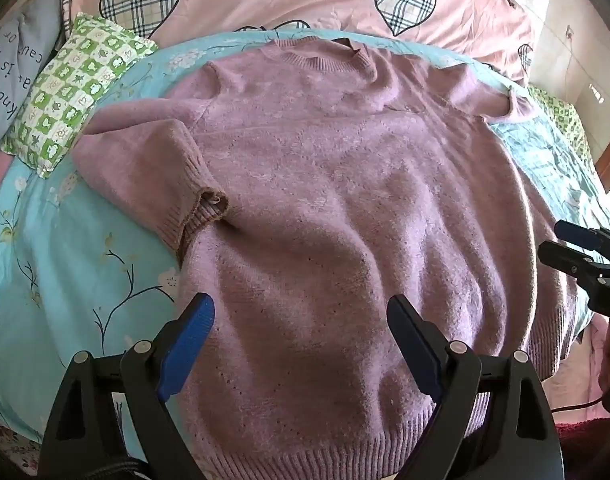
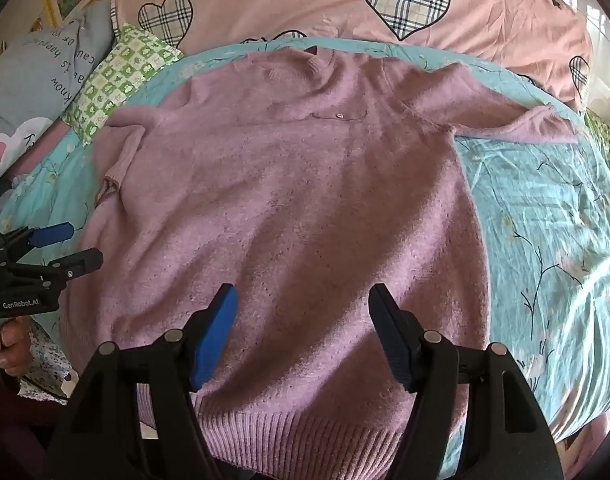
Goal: Fold small clothes
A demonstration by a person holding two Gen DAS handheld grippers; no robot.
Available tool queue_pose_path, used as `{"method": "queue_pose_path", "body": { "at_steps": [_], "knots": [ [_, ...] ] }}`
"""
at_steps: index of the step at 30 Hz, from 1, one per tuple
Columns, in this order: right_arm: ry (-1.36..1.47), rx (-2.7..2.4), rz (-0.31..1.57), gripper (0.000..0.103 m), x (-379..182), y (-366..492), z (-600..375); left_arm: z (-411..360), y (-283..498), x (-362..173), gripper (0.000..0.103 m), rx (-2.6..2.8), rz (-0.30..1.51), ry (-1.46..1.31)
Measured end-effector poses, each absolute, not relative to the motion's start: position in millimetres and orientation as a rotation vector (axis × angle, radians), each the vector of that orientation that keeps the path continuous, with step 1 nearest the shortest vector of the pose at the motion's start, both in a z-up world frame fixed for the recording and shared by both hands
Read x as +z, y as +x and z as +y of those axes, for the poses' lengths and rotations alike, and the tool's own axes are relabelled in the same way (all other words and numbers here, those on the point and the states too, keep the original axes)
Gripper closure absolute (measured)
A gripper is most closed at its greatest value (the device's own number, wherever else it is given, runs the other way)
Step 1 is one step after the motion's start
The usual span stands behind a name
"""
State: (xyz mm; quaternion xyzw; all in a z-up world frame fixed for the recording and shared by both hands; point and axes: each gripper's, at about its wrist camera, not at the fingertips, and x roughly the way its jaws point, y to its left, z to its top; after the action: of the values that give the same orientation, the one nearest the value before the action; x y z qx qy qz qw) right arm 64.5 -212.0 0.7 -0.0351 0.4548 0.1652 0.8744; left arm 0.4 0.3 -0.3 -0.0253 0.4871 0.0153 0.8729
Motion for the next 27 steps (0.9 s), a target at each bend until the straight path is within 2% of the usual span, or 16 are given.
{"method": "queue_pose_path", "body": {
  "at_steps": [27],
  "knots": [
    [-0.050, 0.349, 0.946, 0.034, -0.1, 68.2, -212.6, 1.5, 4.6, -5.7, 0.014, 0.026, 1.034, -0.076]
  ]
}}
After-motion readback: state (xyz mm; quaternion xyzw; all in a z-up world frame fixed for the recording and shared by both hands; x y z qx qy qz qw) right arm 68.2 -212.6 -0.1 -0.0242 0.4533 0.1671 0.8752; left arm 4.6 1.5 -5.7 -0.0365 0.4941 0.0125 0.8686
